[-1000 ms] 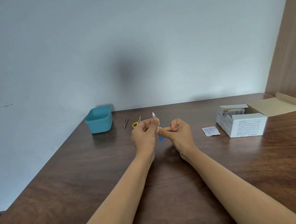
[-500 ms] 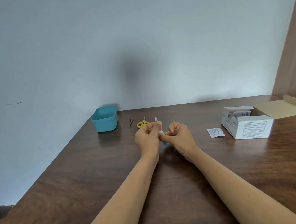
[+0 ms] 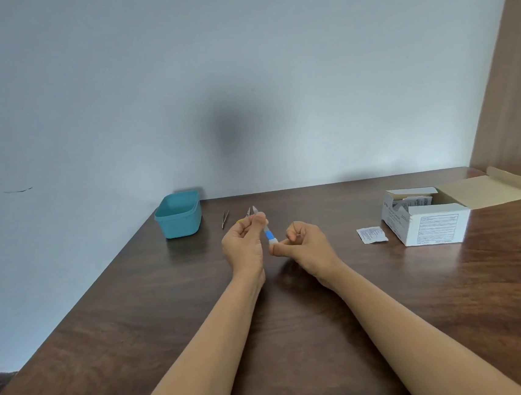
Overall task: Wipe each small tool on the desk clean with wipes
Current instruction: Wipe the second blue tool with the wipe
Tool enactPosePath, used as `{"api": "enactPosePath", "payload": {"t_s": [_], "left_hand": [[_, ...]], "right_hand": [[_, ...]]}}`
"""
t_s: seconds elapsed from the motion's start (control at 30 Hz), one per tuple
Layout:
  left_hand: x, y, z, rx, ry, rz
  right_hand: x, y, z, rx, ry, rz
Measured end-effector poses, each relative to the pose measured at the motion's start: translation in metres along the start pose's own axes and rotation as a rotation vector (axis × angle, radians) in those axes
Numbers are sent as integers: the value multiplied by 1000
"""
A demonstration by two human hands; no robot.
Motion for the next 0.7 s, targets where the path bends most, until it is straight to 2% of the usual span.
{"api": "enactPosePath", "payload": {"t_s": [0.2, 0.43, 0.57, 0.7], "left_hand": [[-3, 5, 0, -23, -104, 39], [4, -2, -11, -119, -254, -13], [6, -2, -12, -120, -263, -46], [10, -5, -10, -163, -261, 21]], "right_hand": [[-2, 0, 6, -201, -60, -28], [-2, -1, 10, -359, 49, -16], [-2, -2, 10, -395, 131, -26], [-3, -1, 11, -502, 230, -61]]}}
Point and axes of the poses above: each hand's wrist, its own x-axis away from the middle knuckle, its own z-axis out of the back of the hand, y = z × x, the point moved 2 cm from there along -x, towards the middle knuckle, and after that the axes turned 9 degrees about -y, right-handed, at the moved point
